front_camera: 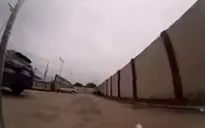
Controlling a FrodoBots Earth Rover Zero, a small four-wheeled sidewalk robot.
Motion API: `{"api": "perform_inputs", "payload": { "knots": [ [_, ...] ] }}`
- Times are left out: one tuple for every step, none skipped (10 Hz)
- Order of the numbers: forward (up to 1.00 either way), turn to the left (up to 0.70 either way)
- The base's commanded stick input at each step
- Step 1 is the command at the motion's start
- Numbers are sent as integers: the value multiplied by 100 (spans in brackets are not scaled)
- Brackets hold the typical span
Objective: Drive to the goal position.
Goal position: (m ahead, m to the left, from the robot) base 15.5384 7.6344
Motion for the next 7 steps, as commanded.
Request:
{"api": "perform_inputs", "payload": {
  "knots": [
    [98,29],
    [98,33],
    [98,37],
    [98,28],
    [98,4],
    [98,4],
    [98,4]
  ]
}}
